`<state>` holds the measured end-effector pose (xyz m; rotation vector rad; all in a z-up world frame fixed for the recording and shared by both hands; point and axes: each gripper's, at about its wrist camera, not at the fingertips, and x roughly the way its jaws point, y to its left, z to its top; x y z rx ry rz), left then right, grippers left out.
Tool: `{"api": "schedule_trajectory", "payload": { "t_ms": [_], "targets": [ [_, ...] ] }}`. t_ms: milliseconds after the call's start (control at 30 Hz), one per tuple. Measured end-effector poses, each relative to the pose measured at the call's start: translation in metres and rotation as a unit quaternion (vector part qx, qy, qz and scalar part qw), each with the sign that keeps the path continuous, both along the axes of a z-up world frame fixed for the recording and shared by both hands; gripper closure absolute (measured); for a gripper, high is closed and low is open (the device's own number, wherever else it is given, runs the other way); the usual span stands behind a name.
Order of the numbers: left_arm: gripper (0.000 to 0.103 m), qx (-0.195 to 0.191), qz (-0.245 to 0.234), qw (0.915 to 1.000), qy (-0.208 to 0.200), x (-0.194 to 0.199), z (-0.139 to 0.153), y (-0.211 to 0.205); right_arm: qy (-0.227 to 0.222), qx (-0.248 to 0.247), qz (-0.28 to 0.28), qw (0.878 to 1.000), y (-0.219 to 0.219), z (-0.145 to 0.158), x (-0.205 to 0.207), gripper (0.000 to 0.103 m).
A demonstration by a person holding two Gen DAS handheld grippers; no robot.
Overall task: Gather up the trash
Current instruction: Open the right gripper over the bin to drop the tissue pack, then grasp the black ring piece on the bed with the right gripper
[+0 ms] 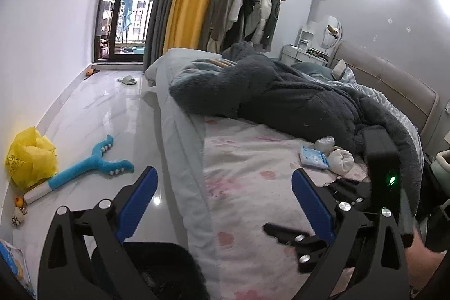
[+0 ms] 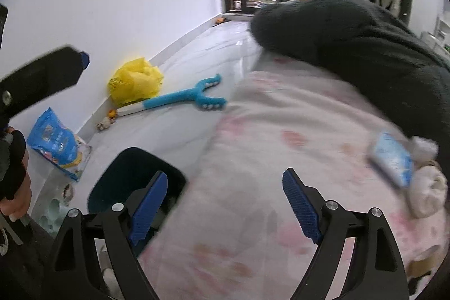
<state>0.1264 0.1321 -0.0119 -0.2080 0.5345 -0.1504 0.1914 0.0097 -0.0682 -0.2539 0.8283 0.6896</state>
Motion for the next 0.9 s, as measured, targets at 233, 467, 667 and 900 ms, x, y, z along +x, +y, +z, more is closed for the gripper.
{"api": "schedule_trajectory", "payload": {
  "t_ms": [233,467,667,900],
  "targets": [
    [0.006,0.001,-0.023,0.9996,0.015,0.014,-0.012,-0.029,-0.018,-0.005,-0.043,0.999,-0.058,0.009,0.013,0.018],
    [0.006,0.01,-0.043,0.9988,0.018,0.019,-0.016,-0.064,-0.026,0.001,-0.088,0.996,-0.119,0.014,0.021,0.018],
    [0.006,0.001,-0.055,0.9982,0.024,0.027,-0.018,-0.085,-0.04,0.008,-0.114,0.993,-0.159,0.018,0.022,0.018],
    [0.006,-0.007,-0.067,0.9973,0.029,0.035,-0.021,-0.111,-0.042,0.005,-0.136,0.99,-0.199,0.013,0.023,0.017]
  ]
}}
